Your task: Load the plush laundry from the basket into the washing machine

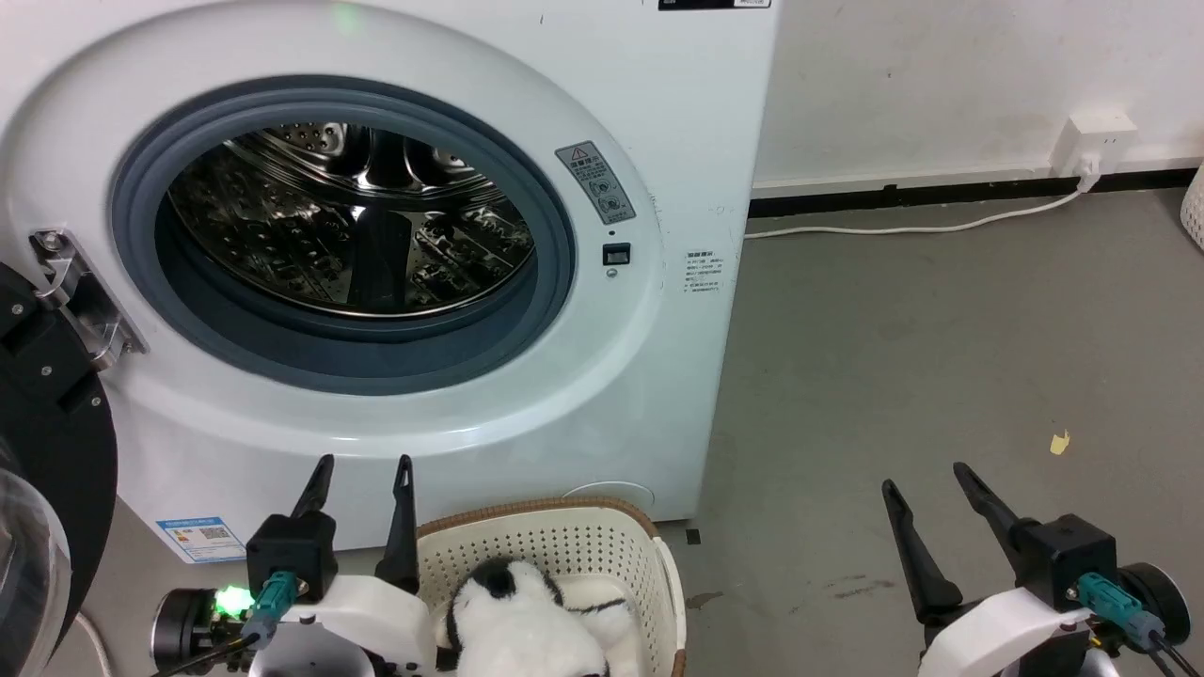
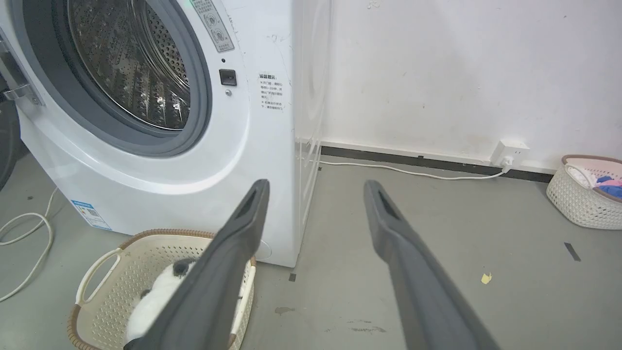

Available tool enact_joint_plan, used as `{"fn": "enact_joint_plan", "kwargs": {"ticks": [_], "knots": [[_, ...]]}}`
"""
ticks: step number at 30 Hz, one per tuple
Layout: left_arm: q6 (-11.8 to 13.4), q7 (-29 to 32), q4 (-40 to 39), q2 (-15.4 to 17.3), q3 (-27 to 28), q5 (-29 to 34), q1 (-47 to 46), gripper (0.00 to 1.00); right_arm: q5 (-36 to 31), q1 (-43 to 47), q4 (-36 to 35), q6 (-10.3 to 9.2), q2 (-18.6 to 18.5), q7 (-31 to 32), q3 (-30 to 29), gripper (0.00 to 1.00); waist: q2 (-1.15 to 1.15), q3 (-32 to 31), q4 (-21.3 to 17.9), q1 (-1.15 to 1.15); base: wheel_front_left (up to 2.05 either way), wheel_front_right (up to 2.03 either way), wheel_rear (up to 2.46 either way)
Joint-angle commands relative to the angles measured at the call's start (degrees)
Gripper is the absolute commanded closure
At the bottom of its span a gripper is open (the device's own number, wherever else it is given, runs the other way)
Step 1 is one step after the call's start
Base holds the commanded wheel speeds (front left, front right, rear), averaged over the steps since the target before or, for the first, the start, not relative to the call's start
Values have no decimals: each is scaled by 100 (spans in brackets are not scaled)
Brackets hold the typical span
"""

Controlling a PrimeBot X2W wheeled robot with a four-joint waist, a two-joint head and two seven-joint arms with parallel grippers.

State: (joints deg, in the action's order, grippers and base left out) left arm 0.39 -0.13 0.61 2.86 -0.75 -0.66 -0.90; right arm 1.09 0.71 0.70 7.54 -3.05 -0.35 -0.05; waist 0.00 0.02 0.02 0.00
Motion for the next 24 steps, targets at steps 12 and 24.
{"fn": "enact_joint_plan", "kwargs": {"ticks": [12, 24], "knots": [[99, -165, 285, 0, -228, -353, -91, 0, 263, 67, 198, -1, 3, -207, -73, 0, 0, 53, 16, 0, 0, 0, 0], [135, -144, 875, 0, -535, -724, -435, 0, 401, -12, 250, -1, 4, -323, -147, 0, 0, 308, 8, 0, 0, 0, 0]]}}
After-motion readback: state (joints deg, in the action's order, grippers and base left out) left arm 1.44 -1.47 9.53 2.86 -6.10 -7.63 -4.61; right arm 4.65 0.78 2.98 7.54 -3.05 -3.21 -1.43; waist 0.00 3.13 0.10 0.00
